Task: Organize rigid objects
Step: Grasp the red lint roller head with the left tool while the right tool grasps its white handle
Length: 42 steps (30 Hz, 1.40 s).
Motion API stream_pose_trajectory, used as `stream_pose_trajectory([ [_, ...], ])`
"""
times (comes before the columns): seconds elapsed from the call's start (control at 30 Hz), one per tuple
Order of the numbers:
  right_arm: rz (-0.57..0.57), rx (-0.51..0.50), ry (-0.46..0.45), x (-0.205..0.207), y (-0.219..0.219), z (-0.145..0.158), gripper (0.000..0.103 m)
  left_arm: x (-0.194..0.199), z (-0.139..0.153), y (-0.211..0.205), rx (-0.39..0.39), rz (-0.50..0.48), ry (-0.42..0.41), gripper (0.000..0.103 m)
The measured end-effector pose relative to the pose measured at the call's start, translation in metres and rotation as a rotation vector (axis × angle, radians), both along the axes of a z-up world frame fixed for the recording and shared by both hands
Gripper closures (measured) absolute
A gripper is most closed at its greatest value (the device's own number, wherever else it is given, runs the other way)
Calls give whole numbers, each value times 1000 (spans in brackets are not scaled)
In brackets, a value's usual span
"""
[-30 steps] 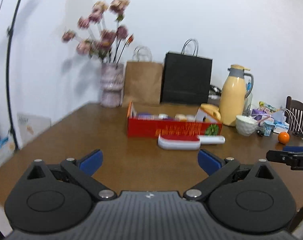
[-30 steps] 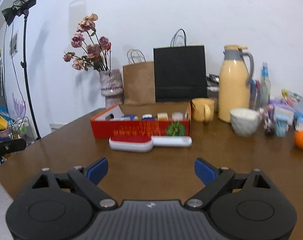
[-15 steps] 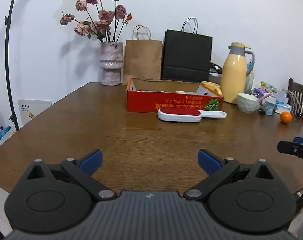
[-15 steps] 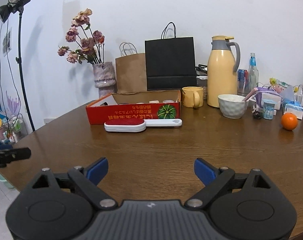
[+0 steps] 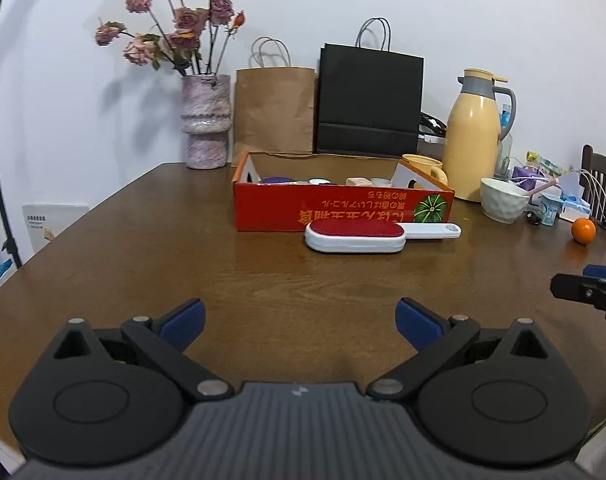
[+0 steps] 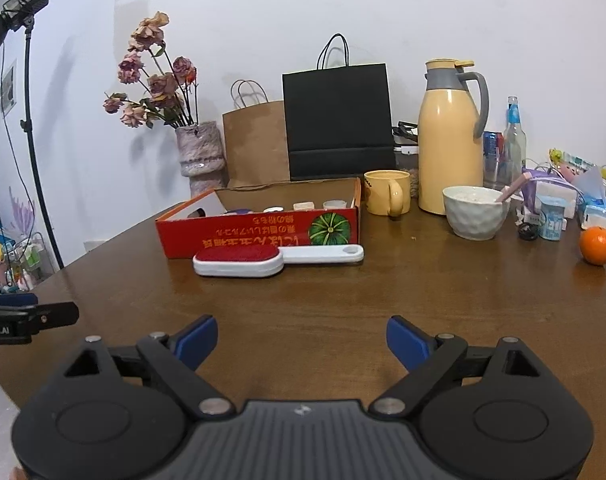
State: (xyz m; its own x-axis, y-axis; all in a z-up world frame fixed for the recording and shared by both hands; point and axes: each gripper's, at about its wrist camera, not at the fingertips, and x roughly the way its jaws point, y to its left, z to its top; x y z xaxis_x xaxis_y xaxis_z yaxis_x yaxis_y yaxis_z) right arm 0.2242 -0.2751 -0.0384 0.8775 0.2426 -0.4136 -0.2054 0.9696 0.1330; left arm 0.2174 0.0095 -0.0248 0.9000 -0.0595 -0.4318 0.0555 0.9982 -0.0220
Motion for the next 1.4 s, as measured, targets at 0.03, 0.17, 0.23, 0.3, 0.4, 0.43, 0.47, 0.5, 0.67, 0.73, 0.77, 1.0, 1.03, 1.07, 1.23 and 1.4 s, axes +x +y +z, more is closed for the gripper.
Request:
stream_pose_trajectory([
  [0.03, 1, -6, 0, 7, 0, 1, 12, 4, 0, -1, 2, -3, -1, 0],
  [0.17, -10, 5, 38, 46, -5, 4, 12, 33, 4, 2, -30, -30, 2, 0],
  [0.23, -20, 9, 70, 69, -9, 3, 12, 54, 7, 3, -45, -50, 4, 0],
  [0.3, -3, 49, 76, 91, -16, 3, 17, 75, 9, 2, -39, -64, -2, 0],
  [0.4, 14, 98, 92, 126, -25, 4, 31, 114, 7, 0, -48, -85, 20, 0],
  [0.43, 15, 104, 98, 139, -27, 5, 33, 130, 6, 1, -66, -92, 48, 2],
  [0.47, 15, 100, 107, 154, -28, 4, 40, 144, 4, 2, -89, -98, 77, 7],
  [0.5, 15, 100, 118, 168, -28, 3, 45, 157, 2, 3, -109, -104, 102, 12],
  [0.67, -2, 102, 196, 228, -31, -12, 67, 205, -9, -6, -104, -115, 160, 24],
  [0.73, -10, 94, 227, 243, -31, -21, 72, 218, -15, -8, -111, -108, 186, 26],
  [0.77, -10, 96, 239, 248, -31, -27, 74, 223, -18, -8, -121, -104, 195, 28],
  [1.0, 8, 167, 272, 257, -34, -49, 89, 228, -33, -1, -192, -126, 164, 55],
  [1.03, 7, 168, 273, 257, -34, -50, 90, 229, -32, 3, -210, -119, 167, 58],
  [1.07, 4, 172, 276, 257, -34, -50, 90, 229, -31, 5, -222, -114, 169, 61],
  [1.23, 9, 131, 265, 244, -26, -45, 90, 215, -29, 6, -226, -87, 151, 64],
  [1.4, 8, 147, 189, 192, -23, -25, 90, 161, -17, 13, -242, -67, 98, 64],
])
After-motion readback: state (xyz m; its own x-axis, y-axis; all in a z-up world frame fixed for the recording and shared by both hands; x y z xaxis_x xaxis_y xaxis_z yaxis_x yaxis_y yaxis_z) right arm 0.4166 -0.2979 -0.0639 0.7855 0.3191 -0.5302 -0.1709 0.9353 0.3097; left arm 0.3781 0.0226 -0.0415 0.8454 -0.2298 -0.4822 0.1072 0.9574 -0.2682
